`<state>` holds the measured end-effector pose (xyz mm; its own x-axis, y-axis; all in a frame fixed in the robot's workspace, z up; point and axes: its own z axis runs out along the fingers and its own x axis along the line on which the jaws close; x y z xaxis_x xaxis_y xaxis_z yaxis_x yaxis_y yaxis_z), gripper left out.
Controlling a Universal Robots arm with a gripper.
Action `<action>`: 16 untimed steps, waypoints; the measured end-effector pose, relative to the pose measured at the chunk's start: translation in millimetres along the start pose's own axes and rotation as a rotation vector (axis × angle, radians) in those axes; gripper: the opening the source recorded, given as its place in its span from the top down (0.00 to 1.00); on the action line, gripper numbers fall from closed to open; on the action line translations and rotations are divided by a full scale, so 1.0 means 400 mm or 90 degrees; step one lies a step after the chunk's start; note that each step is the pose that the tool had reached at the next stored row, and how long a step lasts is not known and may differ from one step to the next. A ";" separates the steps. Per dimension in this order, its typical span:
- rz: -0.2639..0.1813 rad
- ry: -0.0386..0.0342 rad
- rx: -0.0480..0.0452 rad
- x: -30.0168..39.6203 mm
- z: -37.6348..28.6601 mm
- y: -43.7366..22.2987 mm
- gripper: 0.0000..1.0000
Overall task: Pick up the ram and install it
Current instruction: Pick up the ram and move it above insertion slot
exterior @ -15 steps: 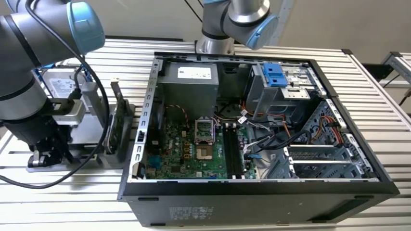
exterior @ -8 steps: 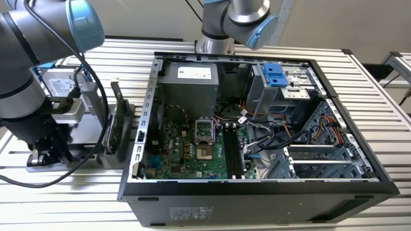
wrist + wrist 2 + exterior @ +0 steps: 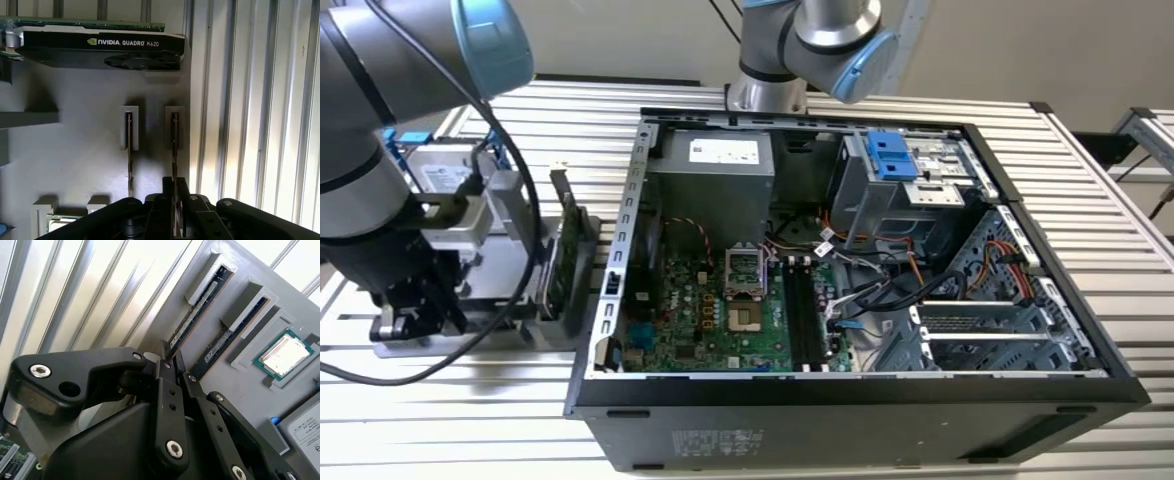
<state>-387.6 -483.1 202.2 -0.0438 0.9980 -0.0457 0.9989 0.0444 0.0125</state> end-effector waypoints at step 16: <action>0.000 0.0054 -0.0003 -0.002 -0.034 0.000 1.00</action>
<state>-387.6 -483.1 215.7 -0.0438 0.9984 -0.0372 0.9989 0.0443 0.0129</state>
